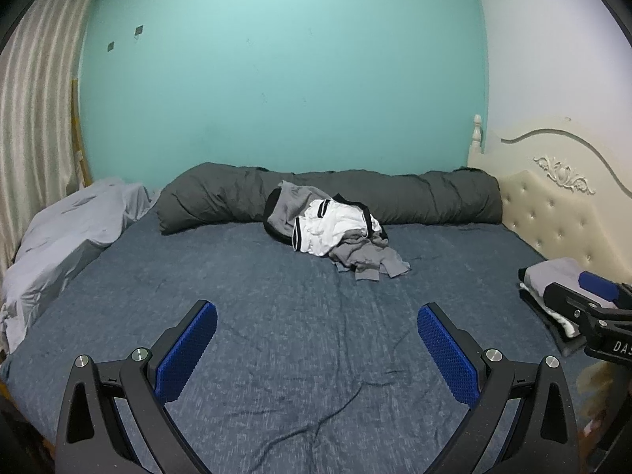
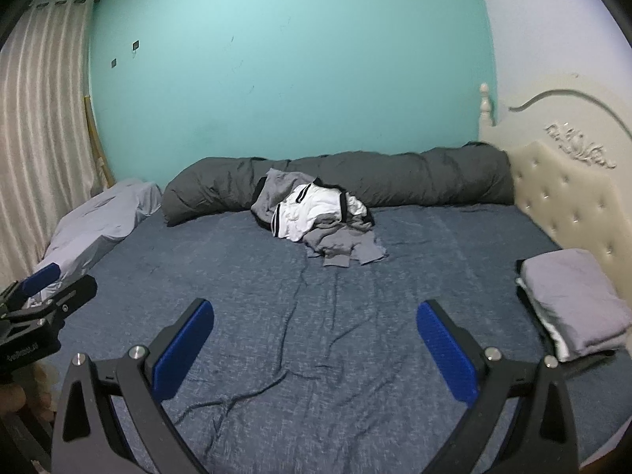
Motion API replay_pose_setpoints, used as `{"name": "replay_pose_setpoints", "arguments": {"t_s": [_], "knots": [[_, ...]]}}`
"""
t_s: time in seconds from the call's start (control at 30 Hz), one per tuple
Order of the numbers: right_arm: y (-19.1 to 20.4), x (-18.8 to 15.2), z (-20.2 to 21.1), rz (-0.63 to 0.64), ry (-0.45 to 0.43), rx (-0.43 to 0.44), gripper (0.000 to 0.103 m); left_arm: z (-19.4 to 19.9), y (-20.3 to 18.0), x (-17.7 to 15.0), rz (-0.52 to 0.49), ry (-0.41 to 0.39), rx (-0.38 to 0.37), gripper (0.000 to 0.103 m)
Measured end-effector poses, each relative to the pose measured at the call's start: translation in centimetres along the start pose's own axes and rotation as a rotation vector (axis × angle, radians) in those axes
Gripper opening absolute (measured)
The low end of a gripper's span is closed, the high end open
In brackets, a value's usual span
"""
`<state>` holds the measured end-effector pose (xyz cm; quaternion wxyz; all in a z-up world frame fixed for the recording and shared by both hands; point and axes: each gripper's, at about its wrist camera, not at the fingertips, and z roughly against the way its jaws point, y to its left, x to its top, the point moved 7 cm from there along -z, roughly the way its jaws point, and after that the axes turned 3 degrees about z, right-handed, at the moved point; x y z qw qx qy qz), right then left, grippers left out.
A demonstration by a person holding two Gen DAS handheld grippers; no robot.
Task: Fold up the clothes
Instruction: 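Move the right tool toward the white garment on the clothes pile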
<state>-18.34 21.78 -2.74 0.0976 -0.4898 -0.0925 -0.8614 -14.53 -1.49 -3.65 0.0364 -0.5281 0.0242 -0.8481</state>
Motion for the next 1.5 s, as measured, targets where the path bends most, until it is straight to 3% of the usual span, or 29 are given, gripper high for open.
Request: {"name": "replay_pose_setpoints", "arguments": {"t_s": [0.17,0.33,0.67,0.87,1.2,1.5], "knots": [[-0.5,1.4,-5.4,0.031,-0.004,0.017,0.103,-5.2,0.5,0.3,0.032,0.033,-0.038,0.103],[-1.5,2.5,-12.7,0.051,0.009,0.029,0.103,-11.8,1.5,0.6,0.038,0.045,-0.004,0.103],[-5.1,3.0,-30.7,0.045,0.156,0.005,0.103,-29.4,3.1,-0.2,0.073,0.136,0.002,0.103],[-7.1,3.7,-39.6,0.017,0.213,0.007,0.102,-36.0,3.8,-1.4,0.090,0.226,0.008,0.103],[-8.3,8.4,-50.7,-0.004,0.268,-0.003,0.102,-42.2,5.8,-0.9,0.162,0.308,0.017,0.103],[-8.3,11.4,-60.4,0.015,0.304,-0.008,0.098,-46.3,8.2,-0.7,0.224,0.330,0.015,0.103]]}}
